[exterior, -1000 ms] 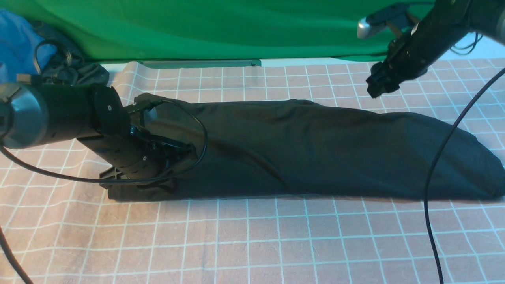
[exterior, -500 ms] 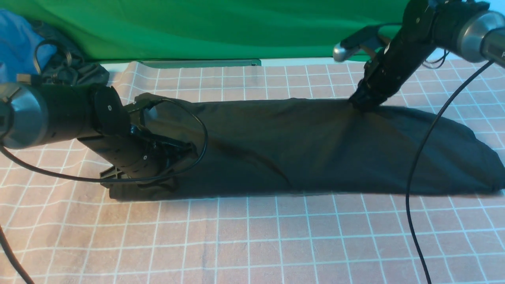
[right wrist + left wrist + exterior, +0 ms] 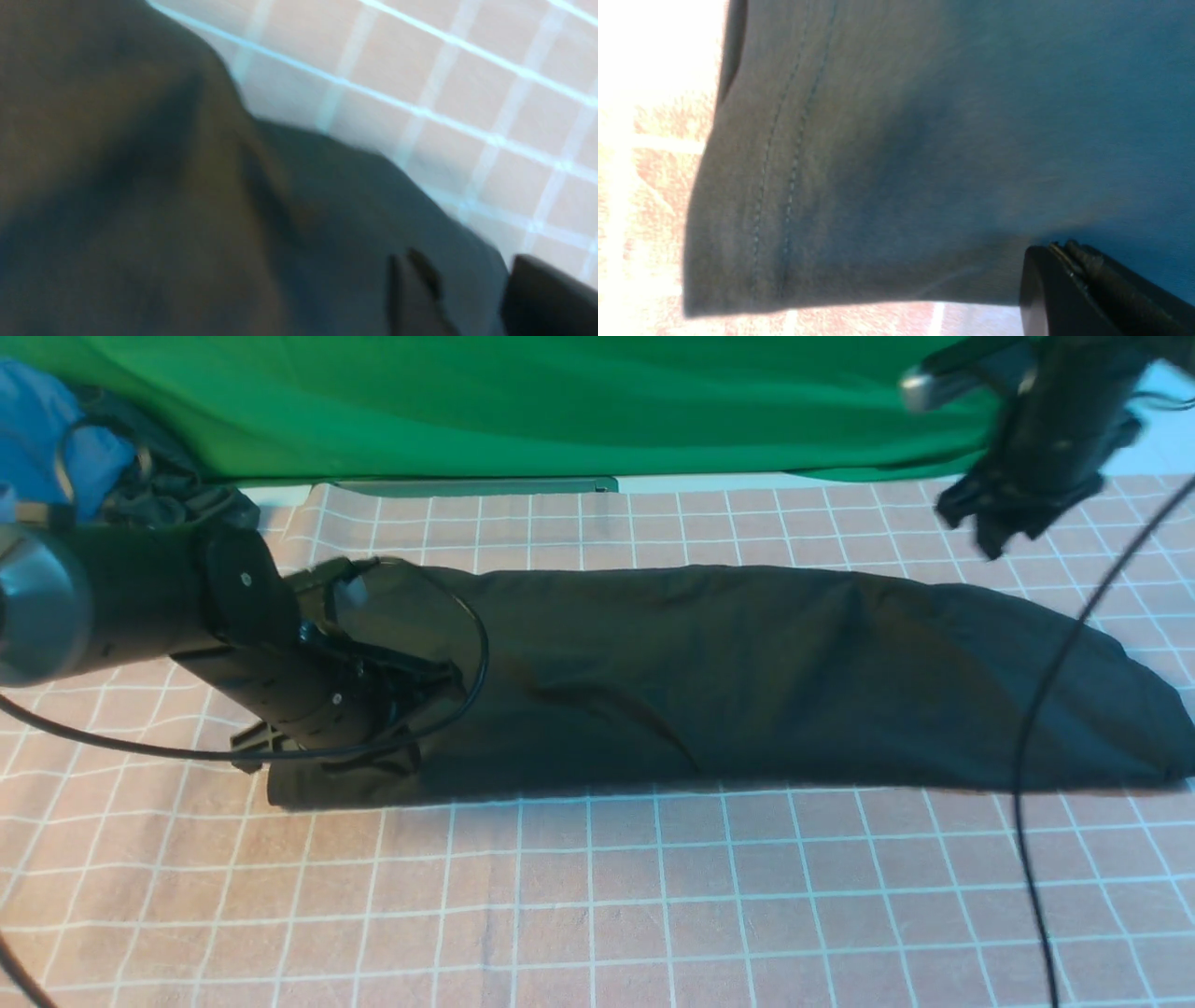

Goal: Fold a long-sleeved shirt over a pink coffee tablecloth.
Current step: 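Pull the folded dark garment lengthwise by its ends to straighten it flat on the table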

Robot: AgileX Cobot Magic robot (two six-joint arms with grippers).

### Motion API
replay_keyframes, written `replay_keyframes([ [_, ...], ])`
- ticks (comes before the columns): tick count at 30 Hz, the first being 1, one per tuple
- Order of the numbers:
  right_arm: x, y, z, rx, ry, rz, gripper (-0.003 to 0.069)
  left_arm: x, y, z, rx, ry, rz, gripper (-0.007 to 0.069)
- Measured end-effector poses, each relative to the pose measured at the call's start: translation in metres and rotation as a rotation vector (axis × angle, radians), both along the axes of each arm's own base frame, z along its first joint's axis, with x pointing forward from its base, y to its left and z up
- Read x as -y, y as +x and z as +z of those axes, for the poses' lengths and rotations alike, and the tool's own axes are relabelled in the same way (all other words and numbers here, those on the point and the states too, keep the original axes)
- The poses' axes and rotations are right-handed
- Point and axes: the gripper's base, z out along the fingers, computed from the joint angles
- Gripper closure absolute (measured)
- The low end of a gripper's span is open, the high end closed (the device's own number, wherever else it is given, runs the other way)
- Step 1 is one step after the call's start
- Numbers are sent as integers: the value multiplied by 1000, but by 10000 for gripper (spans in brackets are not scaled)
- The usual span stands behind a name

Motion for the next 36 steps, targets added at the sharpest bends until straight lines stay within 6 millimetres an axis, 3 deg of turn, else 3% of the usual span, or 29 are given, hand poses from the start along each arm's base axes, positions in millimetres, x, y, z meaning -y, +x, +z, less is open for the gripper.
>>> replay_keyframes([
  [2, 24, -16, 0, -44, 11, -66, 520, 0, -3, 7, 9, -3, -3, 611],
  [4, 44, -31, -6, -93, 14, -118, 594, 0, -4, 10, 5, -6, -5, 611],
  [8, 82, -64, -25, -208, 69, -240, 614, 0, -6, 9, -8, -4, -8, 611],
  [9, 84, -66, -26, -214, 74, -247, 612, 0, -6, 9, -8, -4, -8, 611],
  [10, 98, -78, -39, -267, 130, -308, 557, 0, -6, 9, -11, -4, -8, 611],
  [11, 99, -79, -40, -271, 136, -313, 547, 0, -6, 9, -10, -4, -9, 611],
  [15, 113, -85, -58, -244, 196, -377, 250, 0, -6, 9, -9, -4, -8, 611],
  [18, 113, -82, -59, -198, 203, -368, 163, 0, -6, 9, -8, -1, -15, 611],
  [21, 114, -76, -61, -143, 208, -371, 155, 0, -6, 9, -6, 0, -17, 611],
  [23, 115, -73, -65, -137, 209, -374, 181, 0, -6, 9, -4, 2, -22, 611],
  [24, 115, -72, -72, -152, 209, -375, 228, 0, -6, 9, -4, 2, -23, 611],
  [28, 114, -71, -92, -226, 223, -370, 489, 0, -6, 9, -4, 2, -23, 611],
  [30, 114, -71, -92, -233, 221, -355, 587, 0, -6, 9, -8, 2, -23, 611],
  [36, 117, -75, -67, -183, 170, -318, 618, 0, -7, 8, -24, 5, -32, 611],
])
